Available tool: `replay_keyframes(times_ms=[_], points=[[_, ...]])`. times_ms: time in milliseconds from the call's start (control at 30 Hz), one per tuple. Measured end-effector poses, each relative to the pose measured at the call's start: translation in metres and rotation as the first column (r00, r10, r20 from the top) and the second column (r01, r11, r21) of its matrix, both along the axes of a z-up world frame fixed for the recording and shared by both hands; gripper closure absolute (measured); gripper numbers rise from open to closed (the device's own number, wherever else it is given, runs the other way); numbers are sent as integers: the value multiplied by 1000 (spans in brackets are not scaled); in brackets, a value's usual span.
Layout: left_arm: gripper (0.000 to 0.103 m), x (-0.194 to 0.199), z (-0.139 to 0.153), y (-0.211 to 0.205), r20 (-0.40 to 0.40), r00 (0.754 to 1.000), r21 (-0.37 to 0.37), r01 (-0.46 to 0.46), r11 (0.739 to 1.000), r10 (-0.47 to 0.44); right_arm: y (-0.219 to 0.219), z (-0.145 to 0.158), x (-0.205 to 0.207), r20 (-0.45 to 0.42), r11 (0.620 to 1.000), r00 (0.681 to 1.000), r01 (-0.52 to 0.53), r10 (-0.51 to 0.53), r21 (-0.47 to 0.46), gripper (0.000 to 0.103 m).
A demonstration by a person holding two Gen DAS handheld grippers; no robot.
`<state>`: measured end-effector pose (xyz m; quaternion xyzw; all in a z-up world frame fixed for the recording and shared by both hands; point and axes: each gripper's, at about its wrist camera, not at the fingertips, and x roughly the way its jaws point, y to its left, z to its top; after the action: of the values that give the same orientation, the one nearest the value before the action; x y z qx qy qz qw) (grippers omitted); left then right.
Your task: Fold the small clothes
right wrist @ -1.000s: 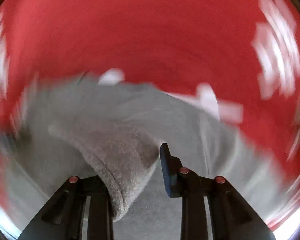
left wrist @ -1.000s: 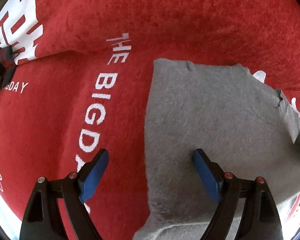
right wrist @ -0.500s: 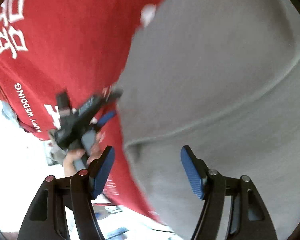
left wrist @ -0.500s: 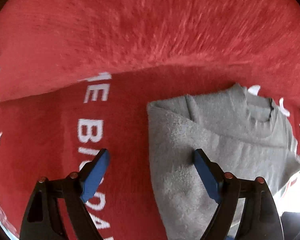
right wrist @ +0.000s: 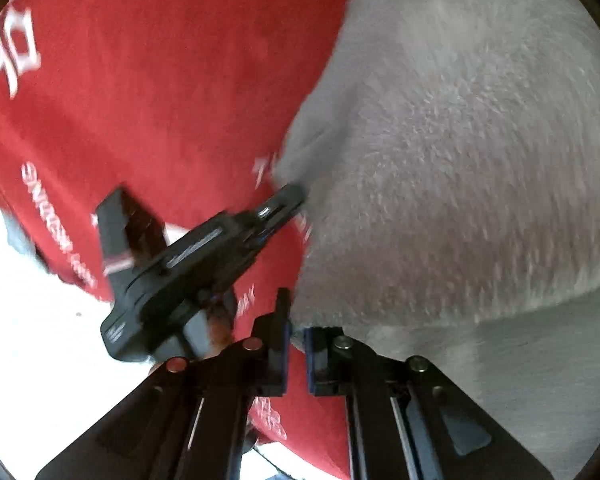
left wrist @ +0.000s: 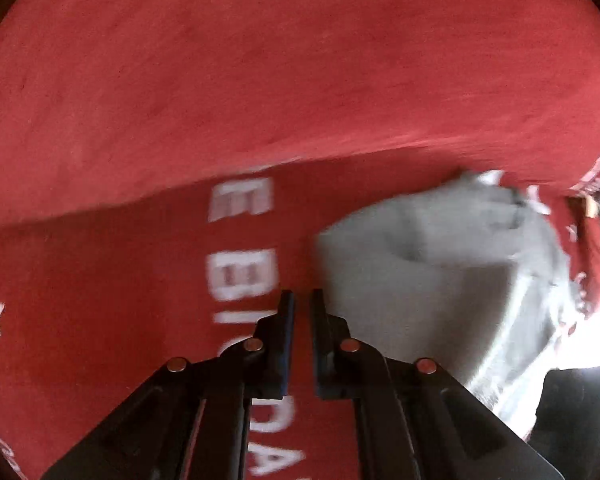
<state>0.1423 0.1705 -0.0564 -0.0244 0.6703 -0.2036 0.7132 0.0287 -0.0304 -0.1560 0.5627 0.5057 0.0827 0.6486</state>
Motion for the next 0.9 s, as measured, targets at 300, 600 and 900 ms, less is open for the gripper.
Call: replay_keyframes(times_ms=[300,600,900], points=[[93,-2,21,13,50,998,-2,-41,999,41,-37,18,-45,-71,981,997,-56,43,-188,45],[93,-25,22,-27,101,995,61,-17,998,11,-231,35,-127,-153,808,871,349,-466,-474,47],[93,-36,18,-34,161,987,163,-54,985,27,-242,90,-58,73,767,980,190,-184,-612,96]])
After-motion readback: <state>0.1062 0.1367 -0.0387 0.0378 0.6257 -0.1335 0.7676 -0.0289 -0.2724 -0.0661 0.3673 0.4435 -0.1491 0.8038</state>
